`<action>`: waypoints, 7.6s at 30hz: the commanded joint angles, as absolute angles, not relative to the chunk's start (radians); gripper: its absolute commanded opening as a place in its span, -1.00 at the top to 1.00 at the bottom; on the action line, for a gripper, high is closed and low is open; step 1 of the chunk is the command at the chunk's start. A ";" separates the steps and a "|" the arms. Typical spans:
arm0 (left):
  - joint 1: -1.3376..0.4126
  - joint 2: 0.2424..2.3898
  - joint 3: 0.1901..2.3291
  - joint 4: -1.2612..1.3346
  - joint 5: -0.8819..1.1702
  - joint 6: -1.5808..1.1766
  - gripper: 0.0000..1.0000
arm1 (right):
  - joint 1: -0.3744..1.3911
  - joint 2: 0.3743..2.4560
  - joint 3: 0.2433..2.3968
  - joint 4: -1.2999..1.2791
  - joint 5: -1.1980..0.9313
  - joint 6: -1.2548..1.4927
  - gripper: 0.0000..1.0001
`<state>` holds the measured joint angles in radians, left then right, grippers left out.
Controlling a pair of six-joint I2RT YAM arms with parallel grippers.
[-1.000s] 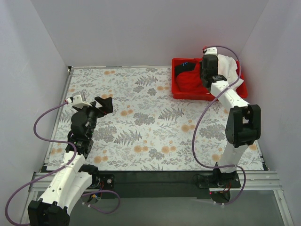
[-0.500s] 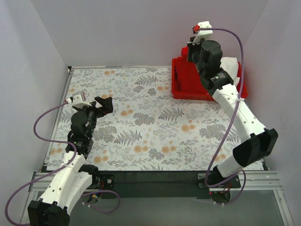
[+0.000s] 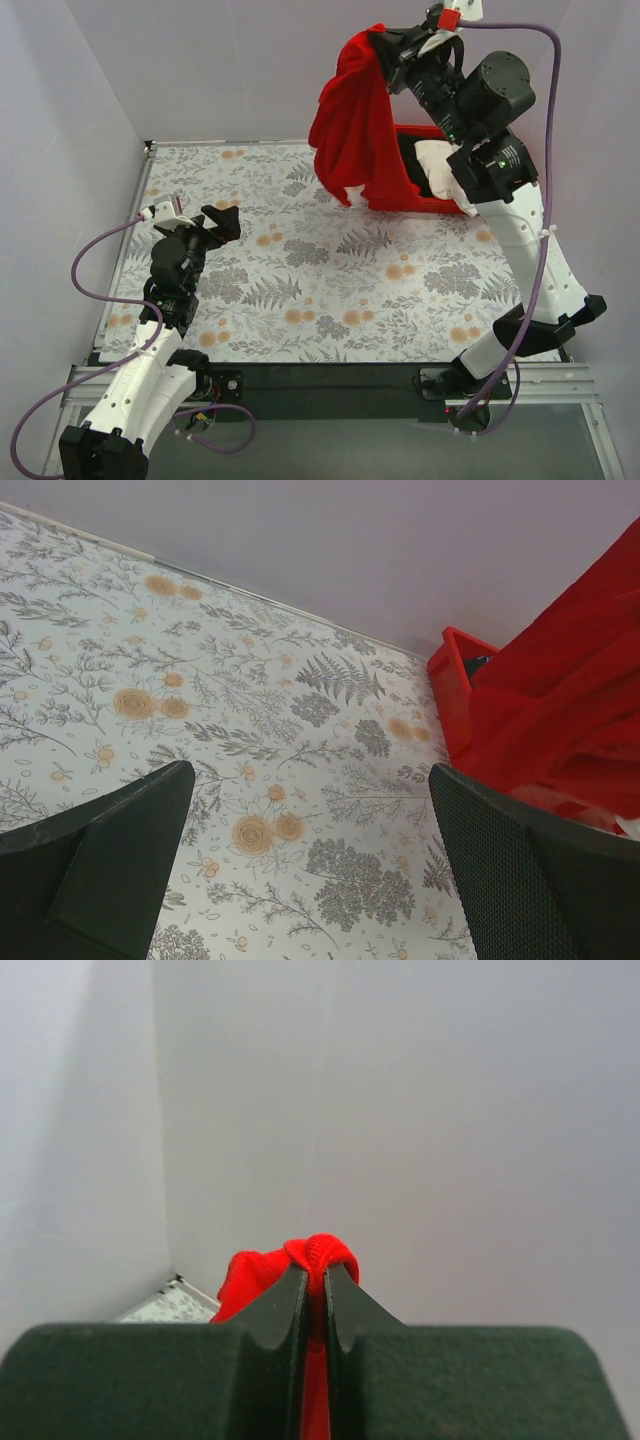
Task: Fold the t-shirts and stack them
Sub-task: Move the tshirt to the center of the board, then flatten the tshirt out
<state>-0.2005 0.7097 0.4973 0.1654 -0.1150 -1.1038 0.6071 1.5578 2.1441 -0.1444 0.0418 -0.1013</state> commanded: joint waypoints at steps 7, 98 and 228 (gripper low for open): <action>-0.206 0.699 0.495 0.172 -0.118 -1.091 -0.97 | 0.678 1.428 2.122 -0.114 -0.158 -0.031 0.97; -0.836 0.732 0.256 -0.063 0.029 -1.302 -0.67 | 0.560 1.154 0.808 -0.100 0.670 0.134 0.97; -0.589 0.980 1.362 -0.161 -0.654 -0.672 1.00 | 0.173 0.989 1.500 -0.139 -0.173 0.080 0.97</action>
